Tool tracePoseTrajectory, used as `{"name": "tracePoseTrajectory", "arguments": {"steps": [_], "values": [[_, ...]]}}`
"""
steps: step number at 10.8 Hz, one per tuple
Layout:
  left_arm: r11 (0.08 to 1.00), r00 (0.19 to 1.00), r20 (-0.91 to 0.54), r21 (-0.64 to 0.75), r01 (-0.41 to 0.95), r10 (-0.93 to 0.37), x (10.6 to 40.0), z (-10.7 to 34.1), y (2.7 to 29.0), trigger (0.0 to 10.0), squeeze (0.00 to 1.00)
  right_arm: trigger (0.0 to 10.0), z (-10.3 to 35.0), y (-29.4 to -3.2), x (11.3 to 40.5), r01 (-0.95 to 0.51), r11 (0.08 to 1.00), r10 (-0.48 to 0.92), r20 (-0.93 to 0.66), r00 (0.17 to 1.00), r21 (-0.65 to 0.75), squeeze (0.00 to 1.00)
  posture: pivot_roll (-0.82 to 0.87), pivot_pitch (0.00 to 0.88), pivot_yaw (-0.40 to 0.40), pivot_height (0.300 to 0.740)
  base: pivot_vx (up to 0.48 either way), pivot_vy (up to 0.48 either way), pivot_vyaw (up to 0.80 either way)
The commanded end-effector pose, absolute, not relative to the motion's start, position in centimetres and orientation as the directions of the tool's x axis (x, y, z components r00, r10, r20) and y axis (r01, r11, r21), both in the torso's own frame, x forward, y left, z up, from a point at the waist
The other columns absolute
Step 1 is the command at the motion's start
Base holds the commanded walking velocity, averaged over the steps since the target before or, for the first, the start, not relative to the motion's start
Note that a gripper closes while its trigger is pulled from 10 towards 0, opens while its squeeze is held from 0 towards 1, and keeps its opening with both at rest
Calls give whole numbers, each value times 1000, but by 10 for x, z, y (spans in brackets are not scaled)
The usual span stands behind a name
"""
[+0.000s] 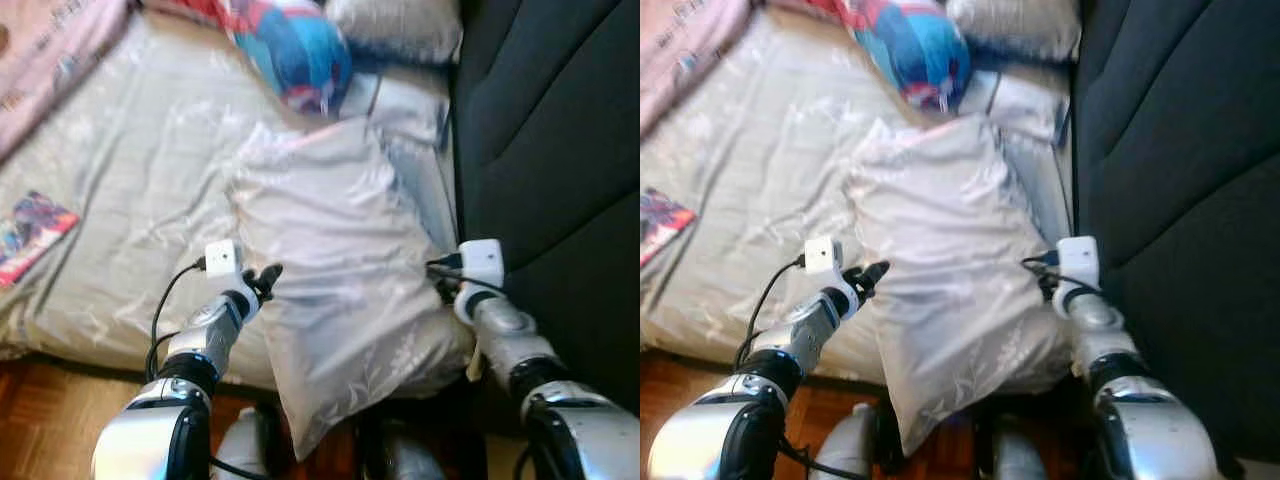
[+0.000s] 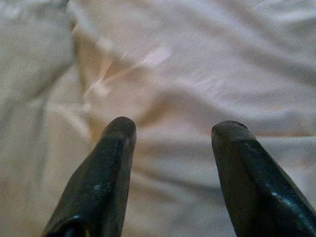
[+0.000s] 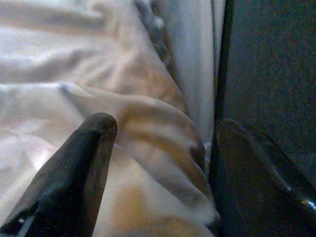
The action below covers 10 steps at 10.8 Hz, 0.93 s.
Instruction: Clean up the room
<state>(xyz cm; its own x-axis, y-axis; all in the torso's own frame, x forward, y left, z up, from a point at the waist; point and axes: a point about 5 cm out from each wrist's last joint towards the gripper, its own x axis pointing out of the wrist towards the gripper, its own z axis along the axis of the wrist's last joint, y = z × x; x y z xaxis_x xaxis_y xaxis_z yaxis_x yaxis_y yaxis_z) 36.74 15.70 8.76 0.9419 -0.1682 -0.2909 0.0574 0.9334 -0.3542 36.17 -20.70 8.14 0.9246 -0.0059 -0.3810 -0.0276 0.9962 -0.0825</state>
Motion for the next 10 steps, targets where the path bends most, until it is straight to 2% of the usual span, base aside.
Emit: {"name": "tracePoseTrajectory", "arguments": {"steps": [1,6,10], "values": [[928,926,-356,-373,-19,-125,361,74,161,10000,1000,10000,74,-212,357,-23,997,-10,-416,909,-74,0,84,418,-57,691,0,0,0],[909,926,-342,-418,1,-158,363,78,161,10000,1000,10000,91,-201,368,-78,996,57,-337,940,-48,0,102,412,-26,691,0,0,0],[902,926,-331,-431,23,-181,361,78,162,10000,1000,10000,84,-192,367,-108,992,72,-406,911,-68,0,127,417,-10,691,0,0,0]]}}
